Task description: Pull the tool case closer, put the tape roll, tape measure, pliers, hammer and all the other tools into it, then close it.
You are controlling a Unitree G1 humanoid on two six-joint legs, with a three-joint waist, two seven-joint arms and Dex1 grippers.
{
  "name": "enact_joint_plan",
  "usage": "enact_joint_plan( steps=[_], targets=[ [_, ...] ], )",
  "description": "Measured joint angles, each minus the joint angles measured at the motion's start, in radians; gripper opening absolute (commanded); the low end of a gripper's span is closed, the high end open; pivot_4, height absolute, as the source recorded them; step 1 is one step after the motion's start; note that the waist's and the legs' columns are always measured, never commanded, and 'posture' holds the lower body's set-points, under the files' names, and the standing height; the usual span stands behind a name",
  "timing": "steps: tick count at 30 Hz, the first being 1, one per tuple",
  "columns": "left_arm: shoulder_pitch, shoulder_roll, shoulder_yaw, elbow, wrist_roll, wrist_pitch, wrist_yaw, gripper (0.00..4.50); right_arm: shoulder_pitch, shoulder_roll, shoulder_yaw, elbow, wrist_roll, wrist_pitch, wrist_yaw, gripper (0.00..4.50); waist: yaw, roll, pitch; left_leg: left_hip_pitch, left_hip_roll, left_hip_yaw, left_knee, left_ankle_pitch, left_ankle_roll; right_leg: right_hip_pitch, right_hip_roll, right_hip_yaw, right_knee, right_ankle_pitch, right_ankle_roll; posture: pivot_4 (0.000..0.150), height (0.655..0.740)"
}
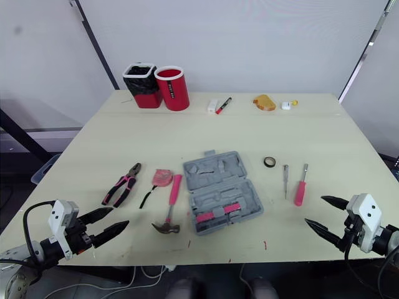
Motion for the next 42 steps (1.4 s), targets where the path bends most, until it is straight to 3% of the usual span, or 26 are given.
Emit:
enact_joint_plan(
  steps=[8,14,18,19,22,25,29,35,42],
  targets=[
    [-0.039,-0.015,-0.029,0.033,0.040,-0.097,-0.015,4.48,-0.130,0.013,0.047,-0.034,-0.010,0.081,-0.091,4.50,-0.005,-0.001,-0.001,0.000,0.000,0.001,0.000,0.000,0.000,-0.002,0.001,0.002,0.002,0.000,0.000,0.150,0.7400],
    [-0.150,0.028,-0.098,-0.003,0.040,-0.023,-0.035,4.48,-0.426,0.032,0.237,-0.062,-0.078,0.306,-0.233,4.50,-0.006,-0.001,0.000,-0.003,-0.001,0.003,0.000,0.000,0.000,-0.006,0.002,0.004,0.003,0.000,0.000,0.150,0.7400],
    [-0.287,0.068,-0.197,0.016,0.056,0.024,-0.089,4.48,-0.666,0.039,0.386,0.053,-0.112,0.415,-0.192,4.50,-0.004,-0.001,0.000,-0.003,-0.003,0.005,0.000,0.000,0.000,-0.006,0.003,0.004,0.003,0.000,0.000,0.150,0.7400],
    [-0.297,0.068,-0.201,0.017,0.058,0.026,-0.091,4.25,-0.678,0.041,0.396,0.059,-0.116,0.416,-0.189,4.50,-0.004,-0.001,0.000,-0.004,-0.003,0.007,0.000,0.000,0.000,-0.006,0.003,0.004,0.003,0.000,0.000,0.150,0.7400],
    [-0.377,0.076,-0.249,0.062,0.075,0.052,-0.119,3.15,-0.790,0.061,0.477,0.172,-0.154,0.434,-0.150,3.62,-0.006,-0.001,0.000,-0.004,-0.003,0.009,-0.001,0.000,0.000,-0.007,0.003,0.004,0.003,0.003,0.003,0.150,0.7400],
    [-0.426,0.080,-0.296,0.106,0.101,0.063,-0.143,1.70,-0.862,0.074,0.541,0.275,-0.200,0.414,-0.105,2.13,-0.008,-0.001,0.000,-0.004,-0.003,0.010,-0.002,0.000,0.000,-0.007,0.003,0.004,0.003,0.003,0.004,0.150,0.7400],
    [-0.538,0.064,-0.420,0.166,0.183,0.062,-0.167,0.00,-1.089,0.151,0.704,0.616,-0.372,0.256,-0.015,0.14,-0.013,0.000,0.001,-0.003,-0.003,0.012,-0.001,0.000,0.000,-0.008,0.004,0.007,0.003,0.003,0.004,0.150,0.7400],
    [-0.593,0.018,-0.513,0.212,0.257,0.082,-0.149,0.00,-1.226,0.248,0.801,0.934,-0.523,0.067,0.040,0.06,-0.011,0.000,0.001,-0.005,-0.003,0.012,-0.001,0.000,0.000,-0.009,0.004,0.007,0.004,0.003,0.005,0.150,0.7400],
    [-0.618,-0.046,-0.555,0.236,0.327,0.087,-0.083,0.00,-1.312,0.315,0.839,1.174,-0.653,-0.060,0.025,0.06,-0.012,0.000,0.001,-0.004,-0.003,0.013,-0.001,0.000,0.000,-0.009,0.004,0.007,0.005,0.003,0.005,0.150,0.7400]
  ],
)
